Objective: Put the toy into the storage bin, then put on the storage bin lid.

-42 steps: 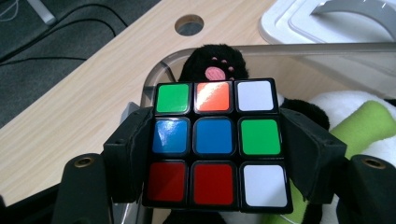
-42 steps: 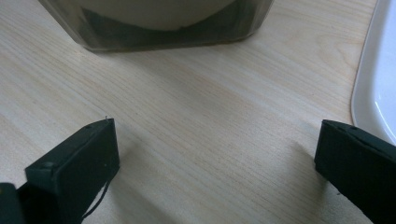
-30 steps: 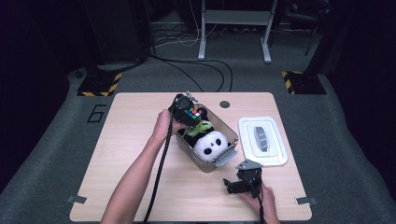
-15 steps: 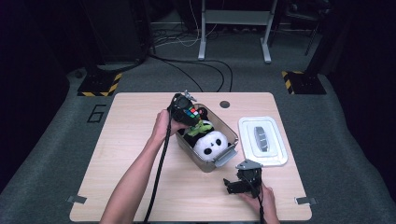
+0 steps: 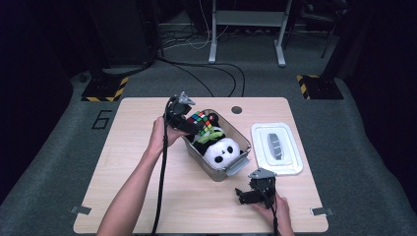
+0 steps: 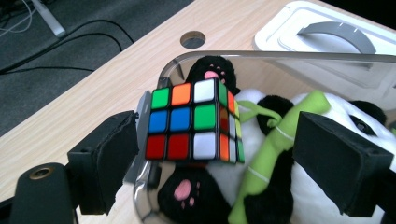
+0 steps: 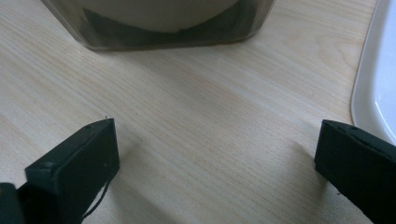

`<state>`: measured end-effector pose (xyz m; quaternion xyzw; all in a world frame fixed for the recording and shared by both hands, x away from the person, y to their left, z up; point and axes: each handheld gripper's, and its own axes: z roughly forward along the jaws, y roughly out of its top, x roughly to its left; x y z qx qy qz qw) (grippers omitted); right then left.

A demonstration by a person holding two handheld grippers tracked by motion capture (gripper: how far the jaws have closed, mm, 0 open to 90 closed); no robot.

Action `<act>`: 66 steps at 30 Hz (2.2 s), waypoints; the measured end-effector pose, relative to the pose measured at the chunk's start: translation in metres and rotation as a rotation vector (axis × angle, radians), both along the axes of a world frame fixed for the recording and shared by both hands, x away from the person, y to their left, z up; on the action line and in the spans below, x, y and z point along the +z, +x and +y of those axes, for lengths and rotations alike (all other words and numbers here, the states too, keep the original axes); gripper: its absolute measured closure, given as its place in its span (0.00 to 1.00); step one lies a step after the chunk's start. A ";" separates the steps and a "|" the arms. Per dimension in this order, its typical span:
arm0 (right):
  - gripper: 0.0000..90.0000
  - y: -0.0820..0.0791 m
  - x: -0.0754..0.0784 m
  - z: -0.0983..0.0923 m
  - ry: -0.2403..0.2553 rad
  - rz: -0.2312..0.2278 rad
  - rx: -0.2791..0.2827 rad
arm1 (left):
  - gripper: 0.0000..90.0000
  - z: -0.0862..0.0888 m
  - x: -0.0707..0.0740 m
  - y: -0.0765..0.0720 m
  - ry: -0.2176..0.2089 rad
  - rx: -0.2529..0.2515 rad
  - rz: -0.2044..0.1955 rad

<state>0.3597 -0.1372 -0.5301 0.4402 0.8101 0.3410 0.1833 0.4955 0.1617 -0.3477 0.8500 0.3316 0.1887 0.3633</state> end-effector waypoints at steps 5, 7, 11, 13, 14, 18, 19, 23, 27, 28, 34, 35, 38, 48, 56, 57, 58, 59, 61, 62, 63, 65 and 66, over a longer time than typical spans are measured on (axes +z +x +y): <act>0.00 0.000 0.000 -0.001 -0.004 0.001 0.009 | 0.14 0.019 0.000 -0.019 0.005 0.006 -0.024; 0.00 0.000 0.000 -0.001 -0.004 0.001 0.009 | 0.14 0.024 -0.002 -0.025 -0.005 0.013 -0.032; 0.00 0.000 0.000 -0.001 -0.005 0.001 0.008 | 0.13 0.041 -0.011 -0.040 -0.003 0.026 -0.053; 0.00 0.000 0.000 -0.001 -0.004 0.000 0.008 | 0.12 0.047 -0.017 -0.046 -0.009 0.038 -0.053; 0.00 0.000 0.000 -0.001 -0.004 0.000 0.008 | 0.12 0.052 -0.020 -0.049 -0.004 0.041 -0.044; 0.00 0.000 0.000 -0.001 -0.004 0.001 0.009 | 0.12 0.065 -0.032 -0.056 -0.015 0.063 -0.038; 0.00 0.000 0.000 -0.001 -0.004 0.001 0.009 | 0.12 0.069 -0.036 -0.059 -0.021 0.072 -0.032; 0.00 0.000 0.000 -0.001 -0.004 0.001 0.009 | 0.12 0.081 -0.051 -0.064 -0.013 0.084 -0.004; 0.00 0.000 0.000 -0.001 -0.004 0.000 0.008 | 0.11 0.092 -0.074 -0.066 -0.008 0.110 0.035; 0.00 0.000 0.000 -0.001 -0.004 0.000 0.008 | 0.11 0.093 -0.078 -0.067 -0.011 0.116 0.047; 0.00 0.000 0.000 -0.001 -0.005 0.001 0.010 | 0.11 0.105 -0.121 -0.067 -0.016 0.165 0.123; 0.00 0.000 0.000 -0.001 -0.005 0.000 0.011 | 0.11 0.106 -0.128 -0.066 -0.013 0.173 0.136; 0.00 0.000 0.000 -0.001 -0.005 0.000 0.011 | 0.10 0.110 -0.145 -0.065 -0.017 0.203 0.163; 0.00 0.000 0.000 -0.001 -0.006 0.002 0.008 | 0.07 0.118 -0.178 -0.067 -0.034 0.247 0.113; 0.00 0.002 0.000 -0.002 -0.009 0.001 0.032 | 0.06 0.118 -0.181 -0.069 -0.043 0.254 0.079; 0.00 0.002 0.000 -0.002 -0.010 0.001 0.034 | 0.06 0.118 -0.181 -0.069 -0.040 0.247 0.075; 0.00 0.002 0.000 -0.002 -0.011 -0.006 0.042 | 0.06 0.117 -0.181 -0.069 -0.047 0.253 0.076; 0.00 0.002 0.000 -0.003 -0.009 0.002 0.042 | 0.06 0.117 -0.182 -0.068 -0.043 0.250 0.071; 0.00 0.003 0.001 -0.004 -0.010 0.012 0.057 | 0.06 0.116 -0.182 -0.068 -0.050 0.250 0.070; 0.00 0.003 0.002 -0.005 -0.019 0.018 0.067 | 0.06 0.116 -0.182 -0.068 -0.048 0.248 0.072; 0.00 0.004 0.003 -0.006 -0.026 0.020 0.080 | 0.06 0.116 -0.181 -0.068 -0.044 0.249 0.074; 0.00 0.004 0.004 -0.008 -0.034 0.039 0.080 | 0.06 0.116 -0.182 -0.068 -0.045 0.250 0.073; 0.00 0.005 0.004 -0.009 -0.037 0.041 0.077 | 0.06 0.116 -0.182 -0.068 -0.045 0.249 0.073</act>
